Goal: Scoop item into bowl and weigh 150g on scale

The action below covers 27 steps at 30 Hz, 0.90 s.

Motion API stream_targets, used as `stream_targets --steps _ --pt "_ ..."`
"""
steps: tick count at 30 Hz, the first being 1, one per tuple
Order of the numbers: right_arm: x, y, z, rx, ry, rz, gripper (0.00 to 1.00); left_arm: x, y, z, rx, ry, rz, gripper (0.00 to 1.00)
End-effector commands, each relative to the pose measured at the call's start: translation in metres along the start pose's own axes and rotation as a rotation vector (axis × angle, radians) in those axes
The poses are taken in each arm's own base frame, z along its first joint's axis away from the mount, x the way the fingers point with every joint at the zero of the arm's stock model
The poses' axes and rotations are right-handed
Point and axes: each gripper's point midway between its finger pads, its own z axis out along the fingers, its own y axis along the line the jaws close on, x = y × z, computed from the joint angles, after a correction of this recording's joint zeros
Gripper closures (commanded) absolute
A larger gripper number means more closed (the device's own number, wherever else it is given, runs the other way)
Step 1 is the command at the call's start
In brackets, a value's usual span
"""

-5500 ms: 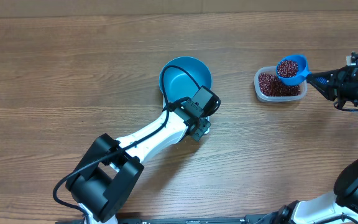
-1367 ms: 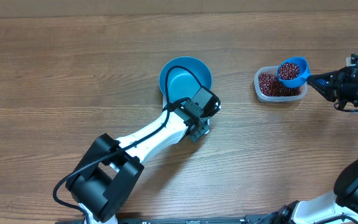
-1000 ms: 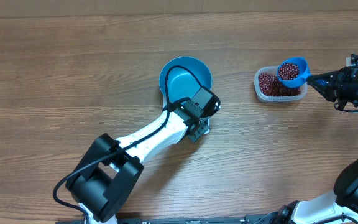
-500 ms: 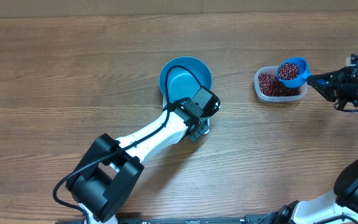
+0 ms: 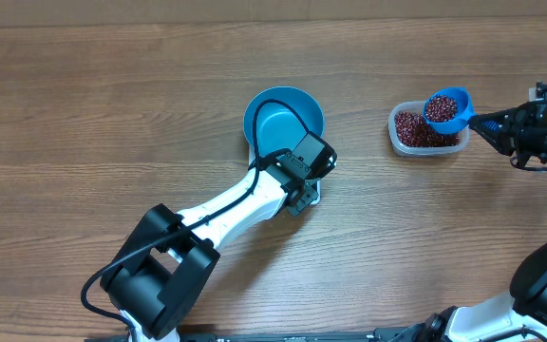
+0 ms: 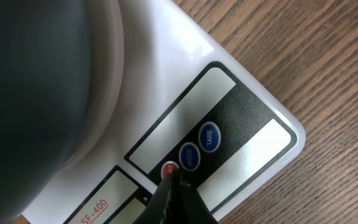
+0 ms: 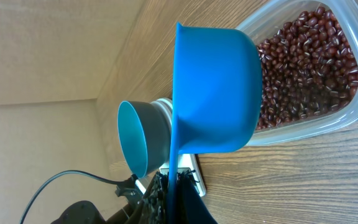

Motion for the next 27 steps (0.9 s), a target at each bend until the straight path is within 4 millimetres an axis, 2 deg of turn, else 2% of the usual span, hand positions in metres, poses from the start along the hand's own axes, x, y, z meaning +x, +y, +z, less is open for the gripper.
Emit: stream_targets --steps 1,27 --pt "-0.0012 0.0019 0.0012 -0.018 0.001 -0.013 0.96 -0.0022 0.0046 0.0019 -0.015 -0.001 0.012 0.96" --pt "-0.0013 0.0014 0.0011 -0.015 0.001 -0.013 0.96 -0.0023 0.0039 0.0081 -0.016 0.0 0.012 0.96"
